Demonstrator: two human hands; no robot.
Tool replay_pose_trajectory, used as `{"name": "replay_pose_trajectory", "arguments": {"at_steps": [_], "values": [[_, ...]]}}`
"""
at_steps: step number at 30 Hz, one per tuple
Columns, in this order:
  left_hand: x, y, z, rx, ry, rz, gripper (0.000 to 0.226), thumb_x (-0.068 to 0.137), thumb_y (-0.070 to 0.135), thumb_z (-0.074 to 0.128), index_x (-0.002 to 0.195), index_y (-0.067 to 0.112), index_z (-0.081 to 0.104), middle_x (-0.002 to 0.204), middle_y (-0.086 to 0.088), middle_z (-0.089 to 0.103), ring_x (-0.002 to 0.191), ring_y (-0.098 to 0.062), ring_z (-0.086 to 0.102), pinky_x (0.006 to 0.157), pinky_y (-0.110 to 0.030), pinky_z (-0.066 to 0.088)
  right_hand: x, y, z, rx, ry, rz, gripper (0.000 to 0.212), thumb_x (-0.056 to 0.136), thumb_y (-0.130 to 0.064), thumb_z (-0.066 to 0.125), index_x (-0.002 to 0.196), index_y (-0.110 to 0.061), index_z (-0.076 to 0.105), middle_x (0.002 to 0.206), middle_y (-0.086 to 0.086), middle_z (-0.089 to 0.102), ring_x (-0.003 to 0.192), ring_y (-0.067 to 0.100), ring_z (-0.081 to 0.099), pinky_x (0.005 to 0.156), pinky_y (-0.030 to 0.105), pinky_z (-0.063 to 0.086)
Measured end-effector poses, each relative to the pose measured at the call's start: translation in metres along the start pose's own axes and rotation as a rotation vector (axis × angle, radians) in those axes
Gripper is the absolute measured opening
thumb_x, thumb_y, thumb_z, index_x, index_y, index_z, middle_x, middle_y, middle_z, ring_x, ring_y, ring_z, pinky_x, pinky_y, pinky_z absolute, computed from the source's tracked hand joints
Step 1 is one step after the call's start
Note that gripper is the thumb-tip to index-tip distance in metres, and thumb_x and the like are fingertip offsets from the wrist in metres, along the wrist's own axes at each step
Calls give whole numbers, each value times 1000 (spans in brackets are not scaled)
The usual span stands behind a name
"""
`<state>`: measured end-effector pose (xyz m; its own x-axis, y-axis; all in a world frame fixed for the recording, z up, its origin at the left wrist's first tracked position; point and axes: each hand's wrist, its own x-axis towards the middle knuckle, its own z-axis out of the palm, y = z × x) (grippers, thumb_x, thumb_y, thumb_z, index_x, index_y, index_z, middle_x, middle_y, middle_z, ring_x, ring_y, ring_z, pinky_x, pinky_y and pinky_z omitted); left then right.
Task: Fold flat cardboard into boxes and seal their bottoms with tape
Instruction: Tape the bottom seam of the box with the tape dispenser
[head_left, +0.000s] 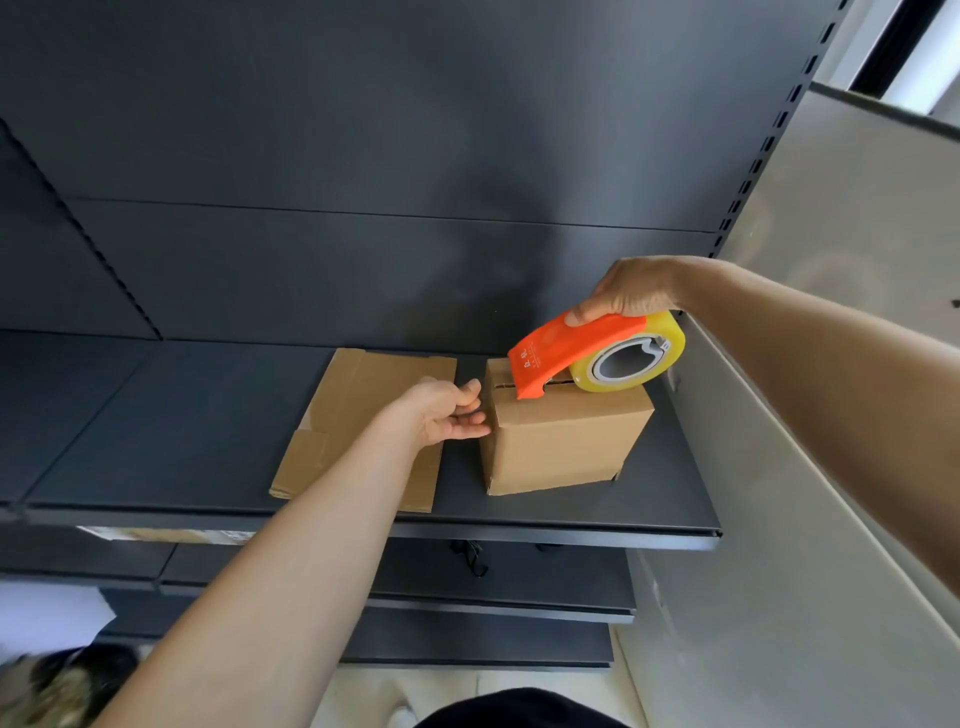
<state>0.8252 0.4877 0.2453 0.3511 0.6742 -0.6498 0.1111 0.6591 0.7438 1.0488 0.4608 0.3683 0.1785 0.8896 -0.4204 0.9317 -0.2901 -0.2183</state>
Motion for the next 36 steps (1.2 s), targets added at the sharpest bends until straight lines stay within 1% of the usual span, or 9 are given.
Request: {"name": "replay_pose_trajectory", "arguments": {"at_steps": [5,9,16,24,26,27,30,34,36], "values": [[-2,3,-1,25,12,49,42,92,7,58,129,-7,45,86,-12,53,81,-24,58,87,-50,53,0,1,0,10,-14,0,57,77,-68,59,96,-15,68,95,4,69,88,23,66,90,40,50],[1,8,-1,76,50,113,41,93,8,57,128,-6,42,90,-12,54,81,-22,58,91,-52,51,-1,3,0,31,-3,12,51,77,-66,59,91,-18,67,94,3,69,88,23,65,86,36,48],[11,-1,4,140,42,9,48,91,13,61,133,-4,43,90,-10,60,85,-22,58,84,-49,54,0,5,3,55,12,2,50,77,-66,60,90,-18,68,93,3,70,86,22,66,86,39,50],[17,-2,1,162,16,-97,27,87,24,66,103,4,56,82,-6,53,70,-16,52,87,-44,54,1,5,4,64,8,12,53,75,-66,62,93,-16,69,93,3,71,85,21,67,85,37,50],[17,-6,-2,210,44,-118,34,84,31,69,97,5,53,80,-5,51,68,-15,52,84,-43,55,2,2,3,65,0,15,54,74,-65,63,95,-16,70,93,3,71,85,22,67,87,37,51],[18,-9,-2,230,59,-122,39,83,33,70,102,5,51,83,-5,50,70,-15,53,83,-42,56,2,2,3,62,-5,15,54,74,-66,63,95,-16,70,93,3,71,85,22,67,88,38,51],[19,-17,3,221,122,-56,43,86,25,69,117,8,46,96,-6,49,78,-15,52,84,-38,54,4,1,1,54,-15,13,54,75,-65,63,94,-16,70,93,3,71,86,22,67,87,38,51],[22,-10,12,215,195,118,14,90,2,61,97,8,50,102,-12,59,86,-18,57,84,-31,52,6,1,0,68,-21,11,53,74,-64,65,92,-15,70,92,6,72,86,24,68,89,40,52],[21,-3,18,169,189,210,13,92,5,58,103,8,52,107,-11,59,93,-21,58,84,-33,51,8,1,-1,65,-27,11,55,74,-65,64,94,-14,70,93,6,72,87,25,69,90,41,52]]}}
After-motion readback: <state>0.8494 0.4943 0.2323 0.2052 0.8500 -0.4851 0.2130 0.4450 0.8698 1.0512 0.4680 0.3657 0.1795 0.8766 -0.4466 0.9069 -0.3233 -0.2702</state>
